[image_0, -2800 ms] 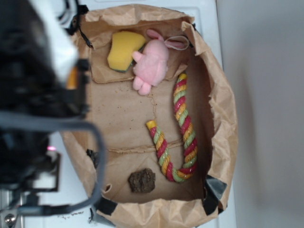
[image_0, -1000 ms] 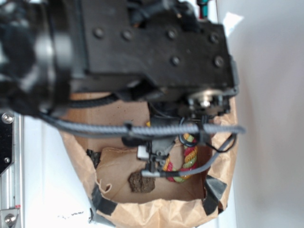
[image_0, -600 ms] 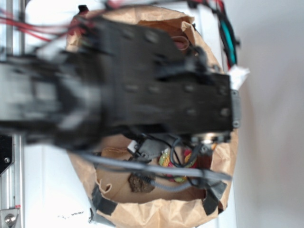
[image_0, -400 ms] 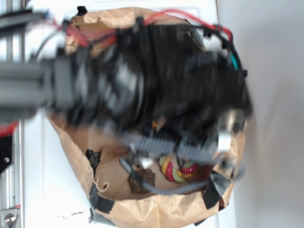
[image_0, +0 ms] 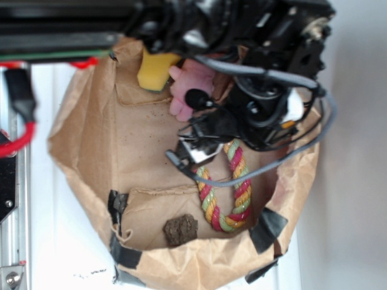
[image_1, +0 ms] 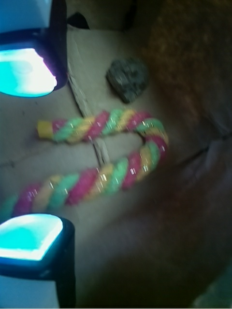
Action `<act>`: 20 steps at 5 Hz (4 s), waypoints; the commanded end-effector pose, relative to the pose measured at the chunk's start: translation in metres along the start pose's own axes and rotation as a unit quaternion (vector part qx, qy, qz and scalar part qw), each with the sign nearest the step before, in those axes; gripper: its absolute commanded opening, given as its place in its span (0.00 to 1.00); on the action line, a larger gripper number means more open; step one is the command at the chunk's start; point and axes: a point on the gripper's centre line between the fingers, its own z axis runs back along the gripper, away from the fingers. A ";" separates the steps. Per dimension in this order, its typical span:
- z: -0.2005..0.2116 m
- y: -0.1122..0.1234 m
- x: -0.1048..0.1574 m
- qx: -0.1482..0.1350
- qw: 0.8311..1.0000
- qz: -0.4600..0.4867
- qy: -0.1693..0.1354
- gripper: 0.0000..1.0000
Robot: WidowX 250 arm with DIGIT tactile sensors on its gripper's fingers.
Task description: Grab the multicolored rope.
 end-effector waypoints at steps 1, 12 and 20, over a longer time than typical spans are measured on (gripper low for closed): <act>0.012 0.026 -0.004 0.044 0.999 0.032 -0.001 1.00; -0.038 0.004 0.004 0.031 0.998 -0.048 0.020 0.00; 0.073 -0.061 0.066 0.130 0.956 0.260 -0.032 0.00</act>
